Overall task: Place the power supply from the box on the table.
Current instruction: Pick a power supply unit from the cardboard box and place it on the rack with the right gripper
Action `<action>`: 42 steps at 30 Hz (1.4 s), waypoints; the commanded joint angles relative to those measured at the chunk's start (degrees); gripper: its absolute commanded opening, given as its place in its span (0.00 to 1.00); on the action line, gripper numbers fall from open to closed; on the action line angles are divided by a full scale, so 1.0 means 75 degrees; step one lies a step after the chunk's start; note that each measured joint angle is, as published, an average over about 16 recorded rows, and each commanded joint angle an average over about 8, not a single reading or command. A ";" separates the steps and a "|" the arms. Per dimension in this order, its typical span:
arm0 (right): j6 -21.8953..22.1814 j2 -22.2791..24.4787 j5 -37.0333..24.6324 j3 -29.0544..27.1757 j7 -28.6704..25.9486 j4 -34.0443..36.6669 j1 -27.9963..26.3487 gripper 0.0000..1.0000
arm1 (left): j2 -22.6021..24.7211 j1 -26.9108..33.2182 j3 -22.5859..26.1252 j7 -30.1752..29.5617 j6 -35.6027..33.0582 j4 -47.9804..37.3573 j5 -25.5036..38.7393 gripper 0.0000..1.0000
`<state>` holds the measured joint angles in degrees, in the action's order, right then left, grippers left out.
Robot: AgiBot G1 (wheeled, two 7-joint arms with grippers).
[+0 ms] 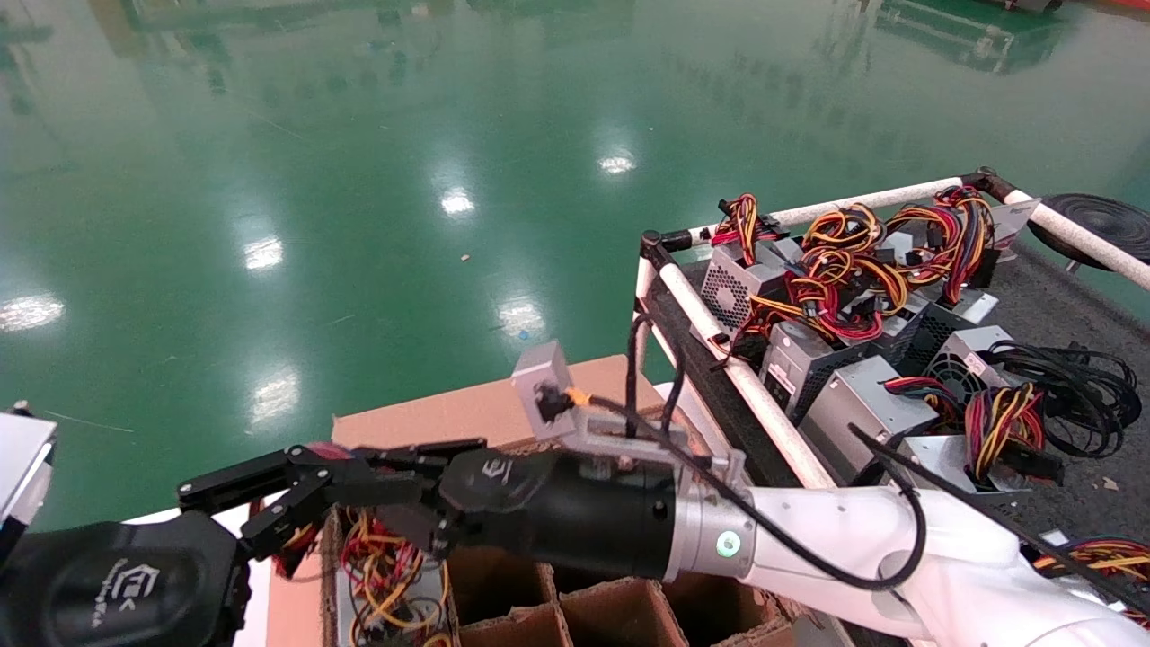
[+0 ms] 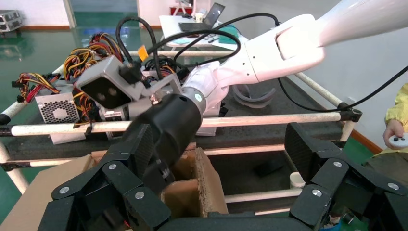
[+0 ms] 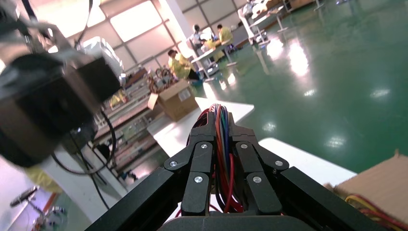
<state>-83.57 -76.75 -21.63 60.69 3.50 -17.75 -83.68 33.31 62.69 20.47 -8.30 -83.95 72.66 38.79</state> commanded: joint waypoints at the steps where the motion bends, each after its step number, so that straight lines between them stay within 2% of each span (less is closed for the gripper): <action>1: -0.0053 0.0007 0.0103 -0.0033 -0.0085 0.0069 -0.0017 0.00 | 0.0000 0.0000 0.0000 0.0000 0.0000 0.0000 0.0000 1.00; 17: -0.0305 0.0164 0.0736 -0.0337 -0.0503 0.0216 -0.0086 0.00 | -0.0001 0.0000 0.0002 0.0001 0.0001 0.0000 -0.0001 1.00; 32: -0.0074 0.0370 0.1430 -0.0829 -0.0814 -0.0053 -0.0702 0.00 | -0.0001 0.0001 0.0003 0.0002 0.0001 0.0000 -0.0002 1.00; 37: 0.0105 0.0693 0.1699 -0.1064 -0.0900 -0.0219 -0.1049 0.00 | -0.0001 0.0001 0.0004 0.0002 0.0001 0.0000 -0.0002 1.00; 42: 0.0288 0.1428 0.1775 -0.1219 -0.0964 -0.0394 -0.1476 0.00 | -0.0002 0.0001 0.0004 0.0002 0.0002 0.0000 -0.0003 1.00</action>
<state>-81.44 -65.50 -8.47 51.60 -3.84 -20.88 -94.71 33.30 62.69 20.50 -8.28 -83.94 72.66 38.77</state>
